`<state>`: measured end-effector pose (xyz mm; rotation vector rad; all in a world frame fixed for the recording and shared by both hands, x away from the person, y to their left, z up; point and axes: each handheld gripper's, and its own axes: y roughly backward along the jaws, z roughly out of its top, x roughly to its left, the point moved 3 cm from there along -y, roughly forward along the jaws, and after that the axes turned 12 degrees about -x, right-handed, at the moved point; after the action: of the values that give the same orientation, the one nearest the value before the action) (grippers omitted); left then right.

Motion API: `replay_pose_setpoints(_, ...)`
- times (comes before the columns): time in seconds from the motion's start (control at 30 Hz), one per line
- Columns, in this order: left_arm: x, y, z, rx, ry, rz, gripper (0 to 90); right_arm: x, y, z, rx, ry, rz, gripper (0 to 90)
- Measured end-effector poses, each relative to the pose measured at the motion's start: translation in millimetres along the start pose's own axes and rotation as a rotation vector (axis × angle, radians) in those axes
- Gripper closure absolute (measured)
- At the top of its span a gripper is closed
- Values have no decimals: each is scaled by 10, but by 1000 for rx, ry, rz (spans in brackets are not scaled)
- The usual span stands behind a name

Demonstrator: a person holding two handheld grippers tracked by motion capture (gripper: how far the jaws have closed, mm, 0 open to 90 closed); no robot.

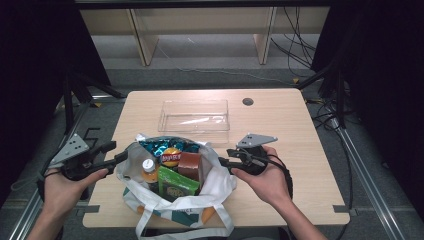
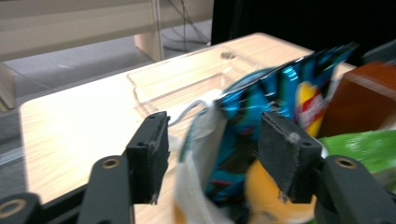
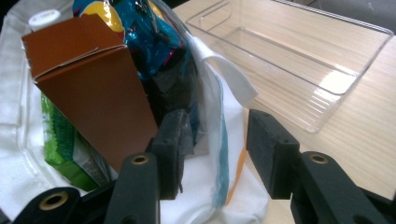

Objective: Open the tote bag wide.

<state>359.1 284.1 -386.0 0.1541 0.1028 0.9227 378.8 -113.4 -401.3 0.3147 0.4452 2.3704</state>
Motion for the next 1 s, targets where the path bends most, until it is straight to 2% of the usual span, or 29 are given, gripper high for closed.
replay_pose_setpoints(0.1, 44, -68, -65, 9, 2, 6, 467, -17, -73, 6, 17, 3, -5, 567)
replay_pose_setpoints(0.17, 94, -103, -113, 5, 10, 32, 490, -39, -107, 1, 32, 8, -11, 567)
replay_pose_setpoints(0.23, 116, -115, -139, 14, 0, 37, 515, -64, -139, -8, 54, 26, -4, 582)
replay_pose_setpoints(0.27, 138, -142, -193, 10, -31, 36, 530, -76, -156, -17, 51, 36, -2, 592)
replay_pose_setpoints(0.3, 138, -145, -216, 23, -33, 35, 543, -50, -163, -30, 50, -9, -13, 596)
replay_pose_setpoints(0.37, 132, -161, -256, 37, -47, 29, 583, -51, -171, -43, 68, 2, -7, 628)
replay_pose_setpoints(0.47, 121, -186, -299, 60, -46, 24, 656, -69, -200, -56, 79, 47, -8, 695)
replay_pose_setpoints(0.53, 117, -201, -314, 76, -52, 20, 699, -61, -227, -67, 68, 48, -5, 739)
replay_pose_setpoints(0.57, 111, -208, -319, 81, -57, 17, 723, -53, -215, -62, 88, 40, -2, 761)
replay_pose_setpoints(0.6, 103, -213, -323, 88, -59, 13, 744, -60, -235, -68, 80, 68, 4, 780)
replay_pose_setpoints(0.63, 90, -218, -327, 99, -63, 15, 772, -43, -229, -76, 92, 51, -5, 807)
replay_pose_setpoints(0.67, 84, -225, -330, 102, -63, 13, 793, -42, -250, -85, 83, 70, 7, 820)
replay_pose_setpoints(0.77, 77, -231, -339, 112, -73, 25, 840, -32, -270, -106, 102, 69, 2, 850)
replay_pose_setpoints(0.8, 67, -234, -352, 113, -74, 28, 854, -39, -287, -112, 93, 86, 9, 861)
replay_pose_setpoints(0.83, 60, -236, -371, 116, -75, 26, 858, -38, -288, -118, 93, 81, -6, 873)
replay_pose_setpoints(0.9, 54, -237, -404, 122, -80, 32, 864, -47, -298, -131, 85, 97, -7, 890)
replay_pose_setpoints(0.93, 53, -240, -416, 121, -81, 32, 864, -36, -307, -146, 89, 86, -12, 892)
replay_pose_setpoints(0.97, 50, -243, -432, 124, -78, 36, 864, -51, -320, -156, 85, 113, -8, 894)
replay_pose_setpoints(1.0, 50, -249, -446, 124, -74, 35, 864, -31, -309, -170, 101, 81, -33, 894)
